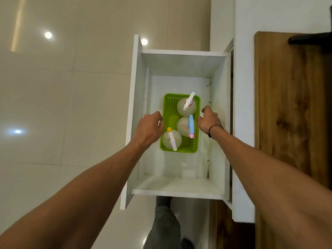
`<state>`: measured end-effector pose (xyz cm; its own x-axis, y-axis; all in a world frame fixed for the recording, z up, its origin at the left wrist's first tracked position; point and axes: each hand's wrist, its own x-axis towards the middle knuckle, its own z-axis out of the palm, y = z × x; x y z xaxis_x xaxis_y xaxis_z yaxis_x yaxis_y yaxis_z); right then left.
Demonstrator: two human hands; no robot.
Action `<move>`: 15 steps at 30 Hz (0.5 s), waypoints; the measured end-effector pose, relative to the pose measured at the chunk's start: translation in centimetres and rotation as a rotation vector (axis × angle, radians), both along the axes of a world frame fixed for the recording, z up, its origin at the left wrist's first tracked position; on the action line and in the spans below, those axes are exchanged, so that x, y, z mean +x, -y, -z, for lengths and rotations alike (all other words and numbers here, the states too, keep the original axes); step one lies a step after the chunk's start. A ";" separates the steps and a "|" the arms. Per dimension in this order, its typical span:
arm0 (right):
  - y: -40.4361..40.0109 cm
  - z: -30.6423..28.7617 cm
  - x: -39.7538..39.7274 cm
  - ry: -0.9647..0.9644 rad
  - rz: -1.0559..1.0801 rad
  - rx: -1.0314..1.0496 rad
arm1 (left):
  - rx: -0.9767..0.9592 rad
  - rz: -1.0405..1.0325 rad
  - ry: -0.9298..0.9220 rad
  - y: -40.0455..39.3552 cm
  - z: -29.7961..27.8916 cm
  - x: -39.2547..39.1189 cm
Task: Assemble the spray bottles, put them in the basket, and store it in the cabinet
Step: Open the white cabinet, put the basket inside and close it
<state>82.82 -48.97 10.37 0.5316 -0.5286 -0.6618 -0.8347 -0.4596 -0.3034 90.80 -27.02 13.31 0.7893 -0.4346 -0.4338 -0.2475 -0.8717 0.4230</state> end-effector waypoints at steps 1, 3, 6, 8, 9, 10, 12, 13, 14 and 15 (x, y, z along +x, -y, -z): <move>-0.4 -0.9 -0.2 0.010 -0.009 -0.014 | -0.025 -0.007 0.042 -0.5 -1.1 0.1; -1.2 -2.5 -0.7 0.027 -0.009 -0.033 | -0.065 -0.067 0.151 -1.9 -3.0 0.1; -2.8 -4.6 -1.5 0.096 0.026 -0.085 | -0.144 -0.284 0.276 -4.3 -4.9 -0.1; -4.0 -5.6 -2.2 0.170 0.051 -0.135 | -0.132 -0.437 0.226 -6.1 -5.0 -0.6; -4.7 -6.1 -2.7 0.206 0.058 -0.154 | -0.098 -0.489 0.133 -7.0 -4.7 -1.0; -5.4 -6.5 -3.1 0.236 0.054 -0.170 | -0.061 -0.512 0.006 -7.6 -4.3 -1.6; -7.1 -7.5 -4.3 0.292 -0.036 -0.212 | -0.053 -0.504 -0.243 -8.4 -3.8 -3.5; -8.1 -8.0 -5.1 0.329 -0.156 -0.239 | -0.081 -0.513 -0.305 -8.6 -3.8 -4.5; -9.2 -8.5 -5.9 0.375 -0.326 -0.262 | -0.115 -0.540 -0.332 -8.8 -3.9 -5.3; -10.4 -8.8 -6.9 0.424 -0.530 -0.276 | -0.140 -0.576 -0.355 -8.8 -4.2 -5.8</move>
<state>75.89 -38.53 19.20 0.9433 -0.2467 -0.2222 -0.3152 -0.8756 -0.3661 85.01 -18.17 17.55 0.7319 -0.0594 -0.6788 0.4126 -0.7543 0.5108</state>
